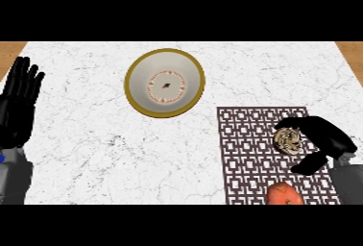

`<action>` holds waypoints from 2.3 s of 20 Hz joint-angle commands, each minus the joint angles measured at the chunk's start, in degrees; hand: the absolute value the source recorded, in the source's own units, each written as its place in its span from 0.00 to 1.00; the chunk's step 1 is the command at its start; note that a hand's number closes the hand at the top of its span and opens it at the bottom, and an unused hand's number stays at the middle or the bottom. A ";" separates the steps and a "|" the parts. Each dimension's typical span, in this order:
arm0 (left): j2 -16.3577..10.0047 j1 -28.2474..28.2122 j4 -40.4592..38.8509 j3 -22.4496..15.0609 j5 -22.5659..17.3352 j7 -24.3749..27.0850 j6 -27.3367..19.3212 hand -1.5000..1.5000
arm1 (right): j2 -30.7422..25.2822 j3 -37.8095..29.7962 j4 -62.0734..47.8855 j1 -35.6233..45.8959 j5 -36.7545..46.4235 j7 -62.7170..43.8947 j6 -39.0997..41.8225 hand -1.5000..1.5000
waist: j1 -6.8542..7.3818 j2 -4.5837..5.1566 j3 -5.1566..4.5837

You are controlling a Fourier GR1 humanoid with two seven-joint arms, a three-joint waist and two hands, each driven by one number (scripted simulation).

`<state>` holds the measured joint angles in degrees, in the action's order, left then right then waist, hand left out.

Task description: Pick the cupcake from the placemat and place it in the bowl

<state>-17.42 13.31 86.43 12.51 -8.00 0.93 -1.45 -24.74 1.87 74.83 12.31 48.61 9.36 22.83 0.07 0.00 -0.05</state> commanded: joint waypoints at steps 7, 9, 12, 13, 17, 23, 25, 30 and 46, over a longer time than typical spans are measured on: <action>-0.65 -0.19 0.15 1.98 -1.03 -0.91 1.99 0.50 | 0.65 -2.20 -2.70 0.58 4.59 2.01 -5.55 1.00 | 0.07 0.02 0.05; -0.45 3.86 -0.13 0.63 0.02 -4.24 -0.25 0.50 | -0.67 -4.29 -6.66 -0.52 6.33 -1.99 -7.73 1.00 | -0.12 0.15 0.08; 0.18 0.51 -0.23 0.95 -0.07 -0.39 0.92 0.50 | -4.27 -9.42 -9.23 0.18 7.31 -10.65 -5.61 1.00 | 0.05 0.24 0.03; 1.39 0.28 1.02 -0.10 0.34 -0.59 0.28 0.50 | -4.60 -9.63 -10.23 2.44 7.25 -11.15 -4.54 1.00 | 0.35 0.14 0.05; 0.16 -1.51 -2.21 2.16 0.07 2.56 2.05 0.50 | -4.97 -9.82 -3.56 -2.82 7.84 -10.06 -6.62 1.00 | -0.26 -0.03 0.02; -0.24 3.05 -3.70 2.18 0.39 0.10 0.78 0.50 | -6.67 -13.92 6.53 -2.34 7.64 -15.03 -7.48 1.00 | -0.78 -0.10 0.00; -1.18 -0.78 1.11 2.91 -0.80 -1.52 2.02 0.50 | -4.14 -13.58 11.78 -3.34 7.66 -18.10 -7.46 1.00 | -0.26 -0.22 0.01; -1.77 1.22 -3.08 3.98 -1.13 -0.08 2.52 0.50 | -4.85 -17.69 24.44 -2.00 -3.20 -14.91 1.20 1.00 | -1.14 -0.35 -0.03; -1.54 1.93 -0.11 2.06 -0.28 -2.39 2.83 0.50 | 11.64 -10.34 35.59 28.16 -18.26 -47.60 11.85 1.00 | 0.83 -0.15 -0.03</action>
<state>-17.42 14.98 84.88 13.88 -7.03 0.58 -0.05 -18.13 -12.57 111.53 33.26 31.30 -29.57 34.48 0.35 -0.21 -0.10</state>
